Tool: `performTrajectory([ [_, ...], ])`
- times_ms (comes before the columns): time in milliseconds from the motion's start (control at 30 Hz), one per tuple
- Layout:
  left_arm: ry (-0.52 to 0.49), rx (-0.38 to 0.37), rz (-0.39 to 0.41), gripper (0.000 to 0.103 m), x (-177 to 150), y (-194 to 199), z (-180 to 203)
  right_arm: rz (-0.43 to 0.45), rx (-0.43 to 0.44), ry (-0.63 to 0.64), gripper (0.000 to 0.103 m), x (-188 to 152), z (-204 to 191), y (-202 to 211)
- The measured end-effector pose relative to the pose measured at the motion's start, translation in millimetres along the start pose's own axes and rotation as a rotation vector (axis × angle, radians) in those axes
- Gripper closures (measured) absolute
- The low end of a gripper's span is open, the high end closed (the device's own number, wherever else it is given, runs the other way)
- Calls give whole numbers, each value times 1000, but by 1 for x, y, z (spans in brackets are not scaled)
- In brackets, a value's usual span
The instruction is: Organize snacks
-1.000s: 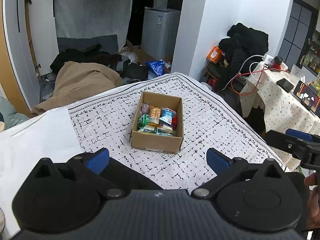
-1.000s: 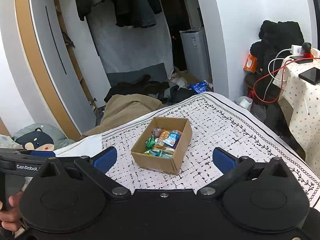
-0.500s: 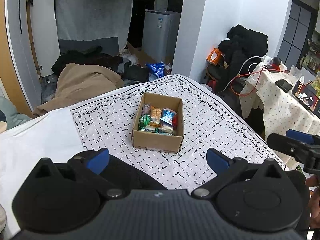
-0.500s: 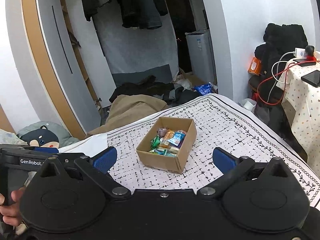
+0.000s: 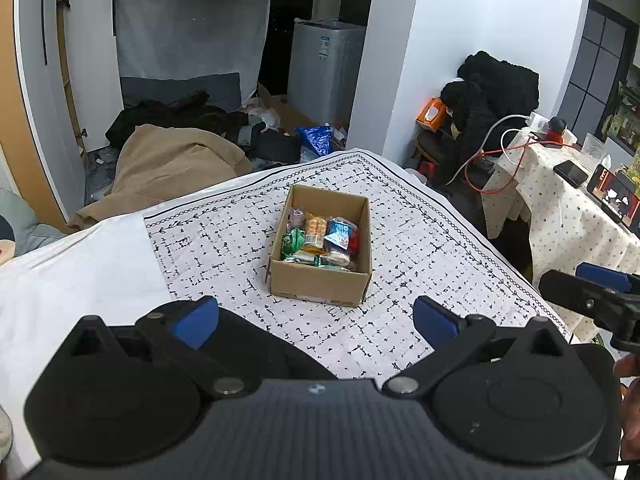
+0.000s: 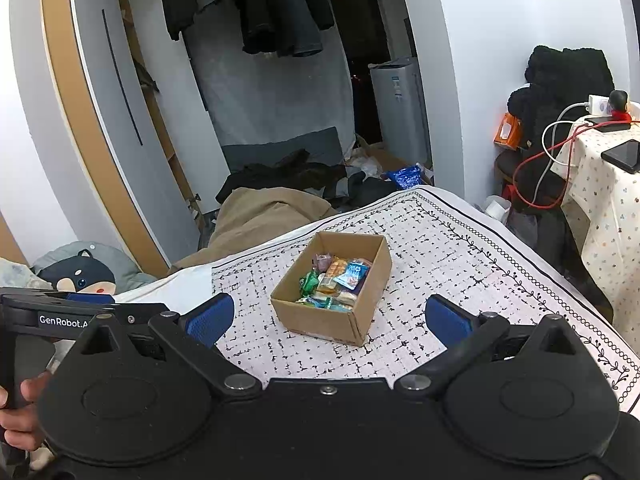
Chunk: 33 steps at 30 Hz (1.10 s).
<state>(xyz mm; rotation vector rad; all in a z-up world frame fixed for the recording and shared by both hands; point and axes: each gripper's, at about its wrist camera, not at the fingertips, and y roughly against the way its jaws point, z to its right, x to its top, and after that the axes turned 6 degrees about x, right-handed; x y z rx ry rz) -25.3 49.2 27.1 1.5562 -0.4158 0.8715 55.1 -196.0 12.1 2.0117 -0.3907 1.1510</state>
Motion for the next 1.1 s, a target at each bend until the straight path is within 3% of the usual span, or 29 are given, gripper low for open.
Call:
performTrajectory([
  [1100, -4, -18, -9, 0, -4, -11, 2, -39, -10, 2, 0, -3, -6, -9],
])
